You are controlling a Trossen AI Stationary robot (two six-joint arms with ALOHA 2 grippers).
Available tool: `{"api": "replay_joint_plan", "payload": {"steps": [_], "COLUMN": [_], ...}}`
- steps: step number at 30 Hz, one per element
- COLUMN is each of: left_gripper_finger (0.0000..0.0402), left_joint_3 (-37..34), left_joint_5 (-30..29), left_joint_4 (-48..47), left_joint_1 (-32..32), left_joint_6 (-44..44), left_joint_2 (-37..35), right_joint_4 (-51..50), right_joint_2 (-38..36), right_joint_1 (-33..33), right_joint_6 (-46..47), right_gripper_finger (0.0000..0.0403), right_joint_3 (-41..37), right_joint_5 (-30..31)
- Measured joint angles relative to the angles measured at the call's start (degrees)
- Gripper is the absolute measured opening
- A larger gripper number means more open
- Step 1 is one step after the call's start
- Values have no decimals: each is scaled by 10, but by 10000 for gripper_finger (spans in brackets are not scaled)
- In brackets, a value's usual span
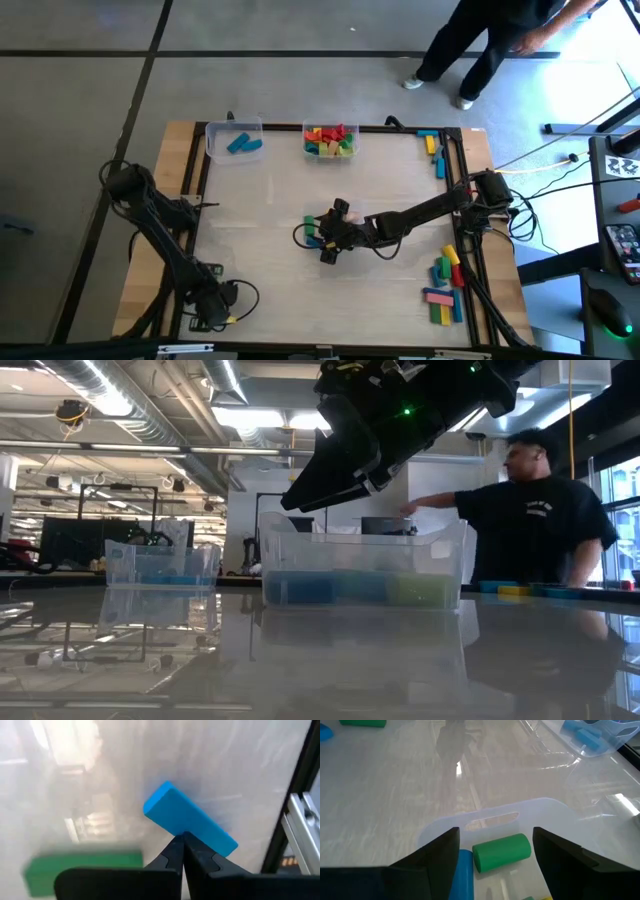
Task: Sort blocks by size
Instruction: Put the blue rectangular block into the top left transparent bin
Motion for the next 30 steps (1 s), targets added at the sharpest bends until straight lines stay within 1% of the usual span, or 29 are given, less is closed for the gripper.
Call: {"api": "replay_joint_plan", "payload": {"steps": [9,11,14,16,18,20,24,26,30], "left_gripper_finger": [3,3,1,2,2,1,7,10,23], "left_joint_3": [2,4,1,2,2,2,2,1,0], "left_joint_5": [-79,-111,-159,-176,-184,-189,-198,-198,-204], "left_joint_4": [-17,-27,-53,-70,-95,-105,-77,-55,-50], "left_joint_1": [80,96,117,126,129,126,113,106,102], "left_joint_6": [163,194,218,222,212,184,90,32,-30], "left_joint_2": [-3,-7,-24,-45,-74,-105,-162,-176,-179], "right_joint_4": [-8,-12,-16,-16,-16,-17,-16,-16,-16], "right_joint_2": [0,0,0,0,0,0,0,0,0], "right_joint_1": [0,0,0,0,0,0,0,0,0], "right_joint_6": [0,0,0,0,0,0,0,0,0], "right_gripper_finger": [248,248,248,248,248,248,248,248,248], "right_joint_3": [0,0,0,0,0,0,0,0,0], "right_joint_5": [0,0,0,0,0,0,0,0,0]}}
